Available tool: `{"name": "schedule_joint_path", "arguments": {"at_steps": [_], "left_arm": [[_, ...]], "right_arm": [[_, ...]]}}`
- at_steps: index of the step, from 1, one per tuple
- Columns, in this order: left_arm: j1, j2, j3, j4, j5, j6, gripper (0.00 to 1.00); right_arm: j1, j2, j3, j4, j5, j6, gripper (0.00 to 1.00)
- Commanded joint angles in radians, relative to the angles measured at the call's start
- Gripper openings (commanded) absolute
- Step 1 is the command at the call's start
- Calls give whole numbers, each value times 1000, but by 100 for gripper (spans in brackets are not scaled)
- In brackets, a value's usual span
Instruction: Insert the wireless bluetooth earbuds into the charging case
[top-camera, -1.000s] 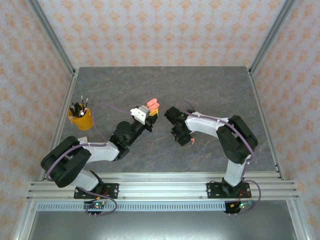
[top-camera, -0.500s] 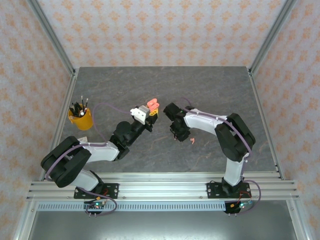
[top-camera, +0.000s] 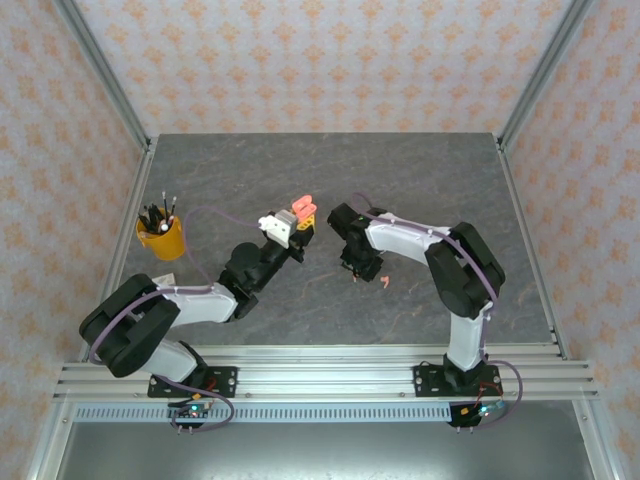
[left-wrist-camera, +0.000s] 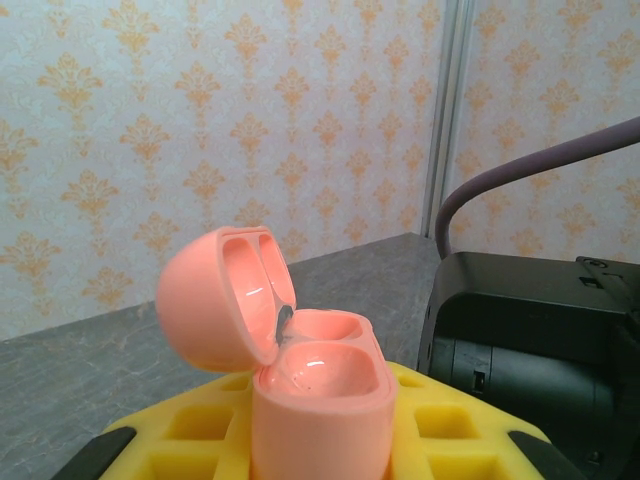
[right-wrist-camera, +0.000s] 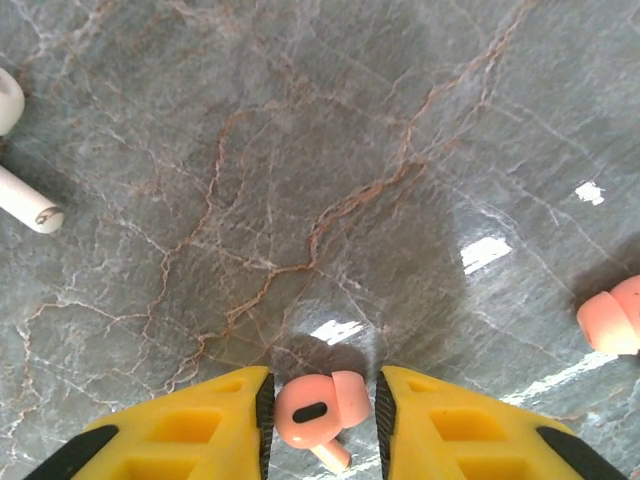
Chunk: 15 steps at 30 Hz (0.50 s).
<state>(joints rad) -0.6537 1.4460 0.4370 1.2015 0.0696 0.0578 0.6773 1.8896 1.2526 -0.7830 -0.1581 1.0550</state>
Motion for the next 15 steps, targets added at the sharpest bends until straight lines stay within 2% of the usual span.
{"name": "schedule_joint_path", "arguments": {"at_steps": [1,15], "left_arm": [[7,-30,2,35,-16,5,0],[7,-35,5,20,-8,5,0]], "right_arm": [[-4,9,28,-45,9,-44,35],[-12,7,12,12,0,-144,38]]}}
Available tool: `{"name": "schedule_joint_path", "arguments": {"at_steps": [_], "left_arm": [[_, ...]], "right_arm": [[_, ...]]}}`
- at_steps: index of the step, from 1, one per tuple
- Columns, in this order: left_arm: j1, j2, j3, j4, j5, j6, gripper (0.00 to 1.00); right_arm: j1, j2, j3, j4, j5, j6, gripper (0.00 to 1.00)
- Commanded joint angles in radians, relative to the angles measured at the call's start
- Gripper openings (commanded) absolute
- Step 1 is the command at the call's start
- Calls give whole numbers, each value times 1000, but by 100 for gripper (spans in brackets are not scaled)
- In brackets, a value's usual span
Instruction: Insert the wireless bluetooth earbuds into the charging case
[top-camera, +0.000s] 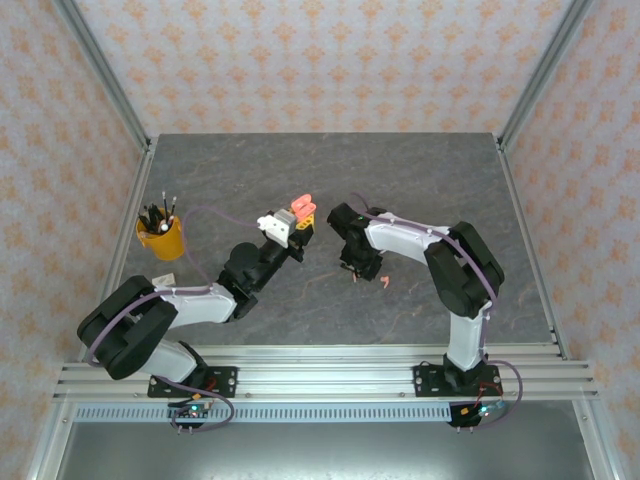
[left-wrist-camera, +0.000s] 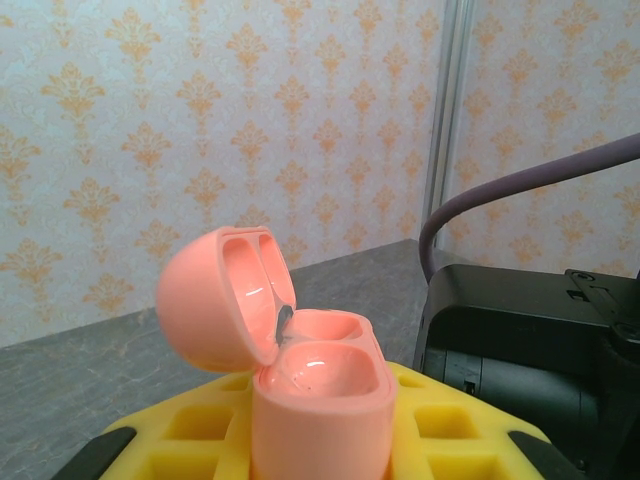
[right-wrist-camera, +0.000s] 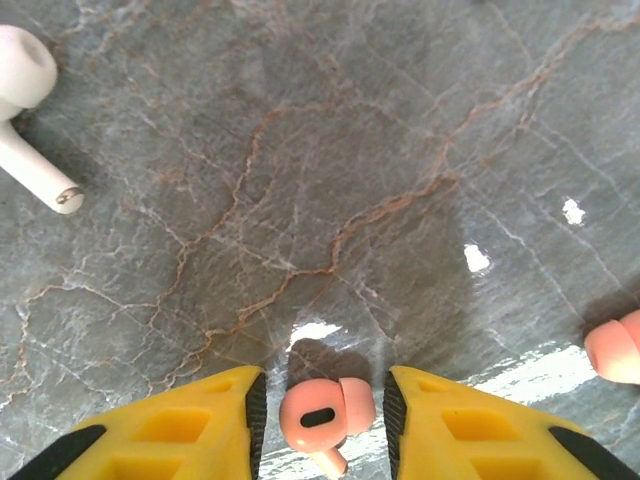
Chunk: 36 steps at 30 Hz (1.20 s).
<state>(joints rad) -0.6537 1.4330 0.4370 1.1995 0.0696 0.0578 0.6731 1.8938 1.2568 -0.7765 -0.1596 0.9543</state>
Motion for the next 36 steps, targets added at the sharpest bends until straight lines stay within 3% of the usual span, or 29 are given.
{"name": "schedule_joint_path", "arguments": {"at_steps": [1,36], "left_arm": [[8,-22,5,21,-8,5,0],[9,-19,23,-5,-2,4,0]], "right_arm": [[-9,2,5,11,-1,-49,38],[-10,-6,-47,24,-39,-140,38]]}}
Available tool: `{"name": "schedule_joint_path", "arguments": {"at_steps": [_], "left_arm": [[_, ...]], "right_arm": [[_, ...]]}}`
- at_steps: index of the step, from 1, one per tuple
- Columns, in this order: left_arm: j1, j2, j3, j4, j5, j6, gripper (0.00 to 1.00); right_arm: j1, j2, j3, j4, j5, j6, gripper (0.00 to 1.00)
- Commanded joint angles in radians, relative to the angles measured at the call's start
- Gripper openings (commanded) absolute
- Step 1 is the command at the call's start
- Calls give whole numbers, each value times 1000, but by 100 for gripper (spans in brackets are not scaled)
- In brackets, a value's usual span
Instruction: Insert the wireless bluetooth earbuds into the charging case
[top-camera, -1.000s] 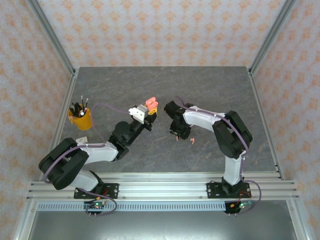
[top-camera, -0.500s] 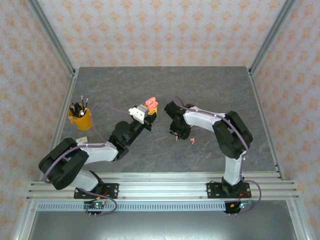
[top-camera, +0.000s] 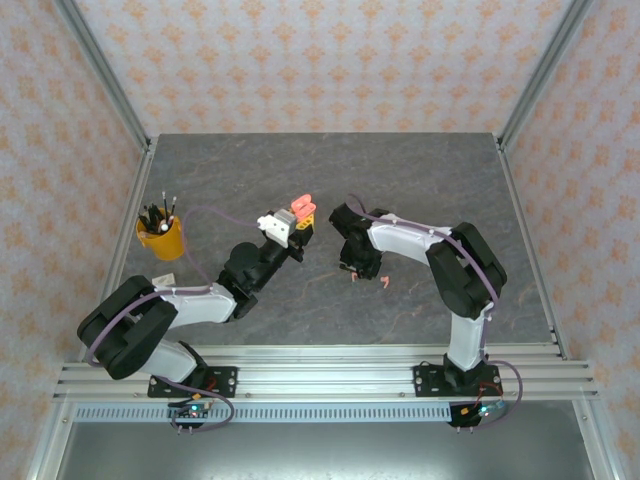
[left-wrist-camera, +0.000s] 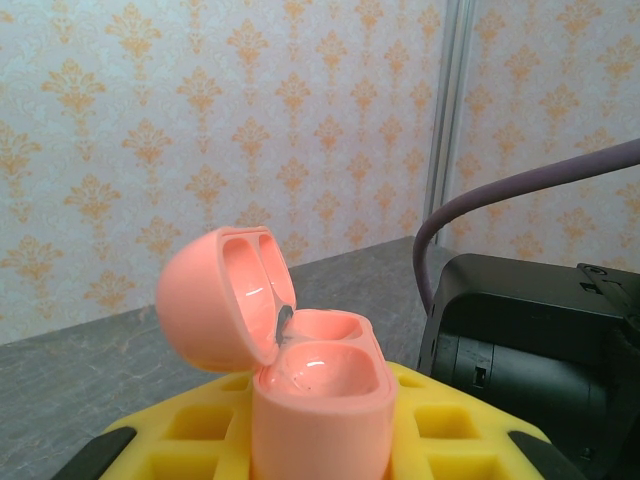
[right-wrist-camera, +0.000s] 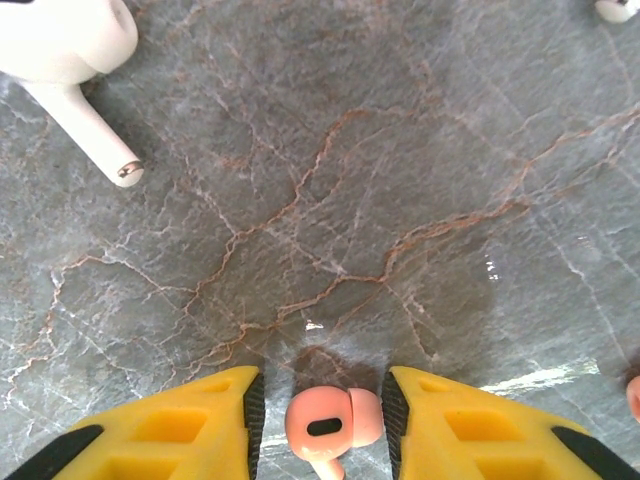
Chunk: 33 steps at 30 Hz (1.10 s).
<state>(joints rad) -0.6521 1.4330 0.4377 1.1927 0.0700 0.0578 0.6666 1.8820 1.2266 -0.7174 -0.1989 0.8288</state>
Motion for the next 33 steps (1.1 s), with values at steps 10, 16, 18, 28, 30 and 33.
{"name": "schedule_joint_path", "arguments": {"at_steps": [10,16,18,28,30,33], "left_arm": [[8,-17,23,5,-4,4,0],[8,-14,24,5,-4,3,0],[8,-14,26,5,-4,2,0],[8,-14,31,0,-1,3,0],[7,-14,32,-3,-2,5,0],[6,-17,33,-8,0,8,0]], "right_arm": [[-4,-1,-6,-51,-2,-5,34],[-3,-19,-9,-51,0,11,31],[-2,-25,-7,-51,2,15,29],[-4,-50,11,-61,18,21,27],[-4,-66,6,-57,30,23,27],[-5,-105,-18,-28,51,24,27]]}}
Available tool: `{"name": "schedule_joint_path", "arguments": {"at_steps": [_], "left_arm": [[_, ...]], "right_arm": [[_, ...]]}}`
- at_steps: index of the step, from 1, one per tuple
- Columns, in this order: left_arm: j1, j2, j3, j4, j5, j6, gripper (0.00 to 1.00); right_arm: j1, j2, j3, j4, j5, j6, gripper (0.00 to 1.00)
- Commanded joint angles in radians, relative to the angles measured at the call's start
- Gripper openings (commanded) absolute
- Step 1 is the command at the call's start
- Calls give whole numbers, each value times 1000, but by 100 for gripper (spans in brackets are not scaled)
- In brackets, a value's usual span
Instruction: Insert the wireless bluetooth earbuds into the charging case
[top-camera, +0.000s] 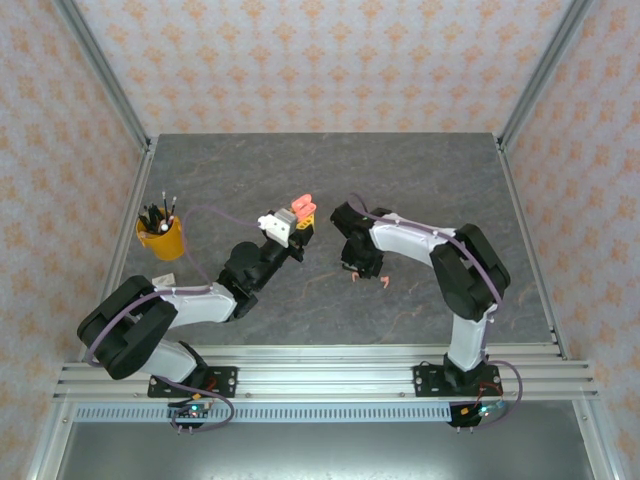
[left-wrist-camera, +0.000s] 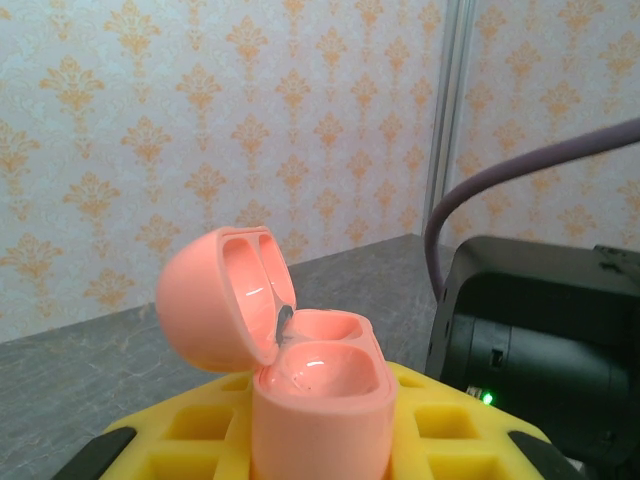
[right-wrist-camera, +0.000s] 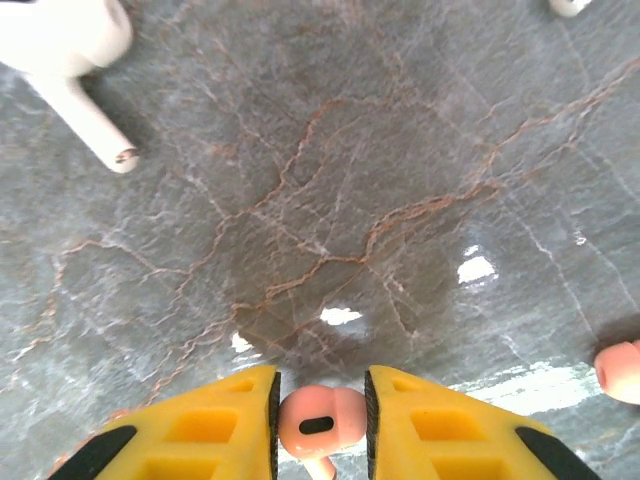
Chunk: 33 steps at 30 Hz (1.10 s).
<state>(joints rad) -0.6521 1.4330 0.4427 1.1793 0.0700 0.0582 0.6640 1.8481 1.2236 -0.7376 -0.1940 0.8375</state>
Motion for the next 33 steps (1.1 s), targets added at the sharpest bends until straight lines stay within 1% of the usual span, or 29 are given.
{"name": "schedule_joint_path", "arguments": {"at_steps": [1,11,17,24,33], "left_arm": [[9,-17,28,3,2,9,0],[11,-13,44,-20,26,22,0],[17,12,66,-25,50,26,0],[20,53,114,-40,85,26,0],[18,143,215,-41,158,9,0]], "right_arm": [[-3,-89,-25,5,55,15,27],[-25,-275,-108,93,144,14,27],[-50,-397,-103,121,188,-21,28],[-91,-498,-16,140,208,-104,29],[-98,-530,172,210,205,-263,29]]}}
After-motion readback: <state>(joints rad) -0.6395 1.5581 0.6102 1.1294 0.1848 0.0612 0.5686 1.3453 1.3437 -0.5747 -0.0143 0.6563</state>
